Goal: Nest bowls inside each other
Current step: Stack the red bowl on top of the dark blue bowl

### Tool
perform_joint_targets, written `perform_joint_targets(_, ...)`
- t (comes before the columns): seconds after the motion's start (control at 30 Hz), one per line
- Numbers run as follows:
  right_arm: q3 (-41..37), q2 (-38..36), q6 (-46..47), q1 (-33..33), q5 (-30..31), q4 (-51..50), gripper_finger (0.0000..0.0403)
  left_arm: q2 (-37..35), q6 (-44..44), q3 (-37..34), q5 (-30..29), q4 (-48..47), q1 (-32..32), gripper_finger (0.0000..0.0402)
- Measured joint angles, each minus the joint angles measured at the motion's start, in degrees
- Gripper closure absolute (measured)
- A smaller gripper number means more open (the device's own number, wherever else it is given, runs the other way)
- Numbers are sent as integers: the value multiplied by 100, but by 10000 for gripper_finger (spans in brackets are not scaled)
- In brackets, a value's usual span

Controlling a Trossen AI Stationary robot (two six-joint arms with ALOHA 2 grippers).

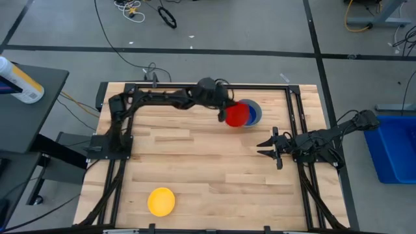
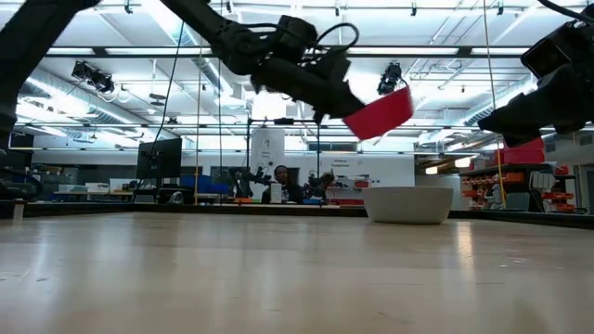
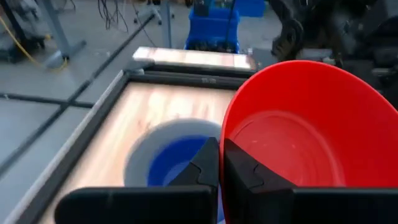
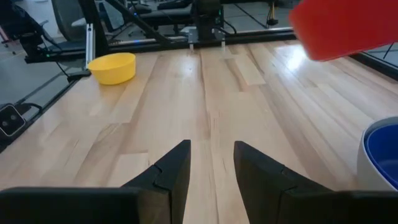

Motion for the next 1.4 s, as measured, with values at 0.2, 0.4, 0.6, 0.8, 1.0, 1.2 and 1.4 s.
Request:
perform_joint_targets(0.2,0,2,15,0,12,-2,272,588,186,1072,53,-1005,164,396)
perform_joint_targets(0.4,2,59,119,0,-48,8,274,1497,-24,2215,261,-1461,282,396)
perform_joint_targets(0.6,2,82,184,0,-108,-8,273,2110,-36,3037,87,-2416,280,396)
perform_joint_targets(0.8,2,84,168,0,-105,-8,272,2423,-84,3313,-136,-2610,298,396)
perform_joint_targets(1.0,2,84,169,0,-104,-6,274,2436,-92,3314,-317,-2612,383,396)
perform_joint_targets(1.2,2,84,170,0,-102,-6,272,2493,-128,3322,-325,-2629,393,396)
perform_joint_targets(1.4,2,80,187,0,-95,-4,273,2725,-301,3301,-83,-2645,388,396)
